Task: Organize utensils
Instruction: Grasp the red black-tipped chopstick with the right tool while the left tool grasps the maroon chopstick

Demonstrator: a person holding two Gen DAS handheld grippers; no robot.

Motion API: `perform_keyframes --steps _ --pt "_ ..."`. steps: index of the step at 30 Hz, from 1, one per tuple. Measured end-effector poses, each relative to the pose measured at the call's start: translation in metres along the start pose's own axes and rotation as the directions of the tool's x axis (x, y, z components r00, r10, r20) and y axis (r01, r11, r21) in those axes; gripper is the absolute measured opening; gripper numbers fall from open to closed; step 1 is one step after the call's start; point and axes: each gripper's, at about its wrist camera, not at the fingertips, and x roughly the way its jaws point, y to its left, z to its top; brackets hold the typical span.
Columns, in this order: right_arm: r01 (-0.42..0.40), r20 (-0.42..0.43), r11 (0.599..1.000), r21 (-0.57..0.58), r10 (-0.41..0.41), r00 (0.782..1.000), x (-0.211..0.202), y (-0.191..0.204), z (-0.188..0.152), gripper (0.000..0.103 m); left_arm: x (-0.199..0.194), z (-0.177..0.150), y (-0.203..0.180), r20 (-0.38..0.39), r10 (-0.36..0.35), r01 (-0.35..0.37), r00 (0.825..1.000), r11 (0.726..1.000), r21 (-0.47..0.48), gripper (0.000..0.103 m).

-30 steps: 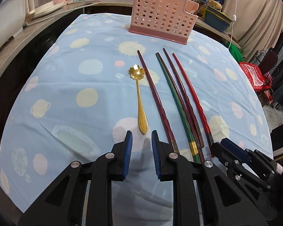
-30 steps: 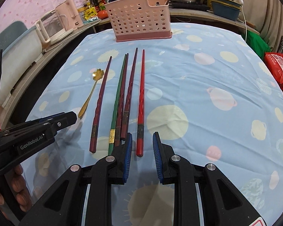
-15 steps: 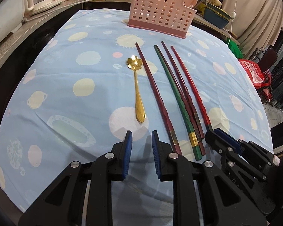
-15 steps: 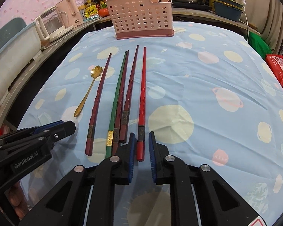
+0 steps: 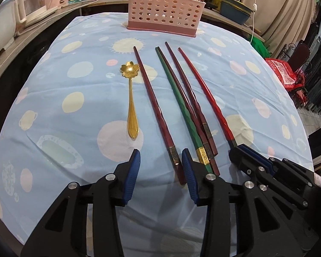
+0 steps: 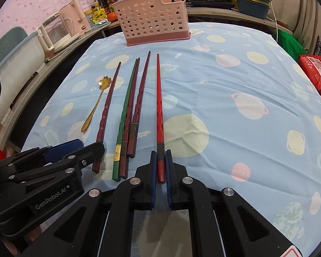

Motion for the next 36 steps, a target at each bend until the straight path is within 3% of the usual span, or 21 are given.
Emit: perform_keyframes --steps 8,13,24,36 --pt "-0.002 0.000 1.000 0.002 0.002 1.000 0.000 -0.001 -0.001 0.008 0.001 -0.002 -0.002 0.008 0.006 -0.006 1.000 1.000 0.018 0.028" --pt "-0.002 0.000 1.000 0.001 0.002 1.000 0.000 -0.001 -0.001 0.008 0.002 -0.002 0.000 0.013 0.003 -0.003 1.000 1.000 0.020 0.010" --pt "-0.003 0.020 1.000 0.002 0.003 1.000 -0.011 0.000 -0.003 0.007 -0.012 -0.006 0.007 0.019 -0.027 0.027 0.999 1.000 0.005 0.007" --pt "-0.034 0.144 0.999 0.028 0.030 0.989 -0.065 -0.005 0.019 0.007 -0.063 0.012 0.020 0.124 -0.035 0.039 0.992 0.999 -0.029 0.007"
